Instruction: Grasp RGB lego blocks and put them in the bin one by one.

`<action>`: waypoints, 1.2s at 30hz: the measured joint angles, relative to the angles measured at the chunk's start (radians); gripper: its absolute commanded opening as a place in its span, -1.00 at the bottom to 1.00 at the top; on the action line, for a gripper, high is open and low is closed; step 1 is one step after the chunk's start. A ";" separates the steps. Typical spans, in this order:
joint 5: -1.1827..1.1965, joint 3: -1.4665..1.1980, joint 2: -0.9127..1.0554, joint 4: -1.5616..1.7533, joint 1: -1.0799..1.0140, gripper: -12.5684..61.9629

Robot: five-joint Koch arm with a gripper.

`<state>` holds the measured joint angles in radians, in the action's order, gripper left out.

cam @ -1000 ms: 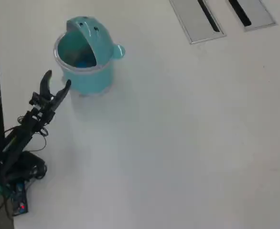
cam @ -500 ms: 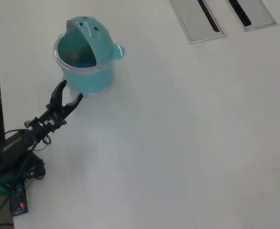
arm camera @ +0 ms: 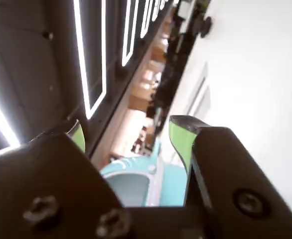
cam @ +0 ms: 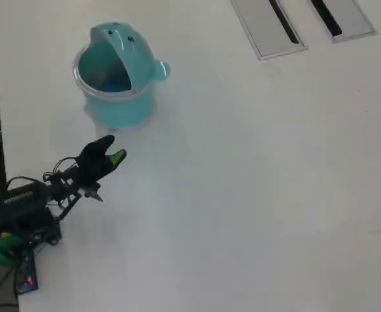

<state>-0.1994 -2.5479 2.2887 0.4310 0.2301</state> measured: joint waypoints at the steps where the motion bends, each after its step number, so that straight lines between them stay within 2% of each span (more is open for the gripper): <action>1: 0.021 -0.008 0.002 0.003 -0.014 0.16; 14: 0.161 -0.268 0.000 0.138 -0.075 0.16; 36: 0.169 -0.535 0.000 0.244 -0.189 0.16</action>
<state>-0.0307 -3.0833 2.2887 0.6750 0.0414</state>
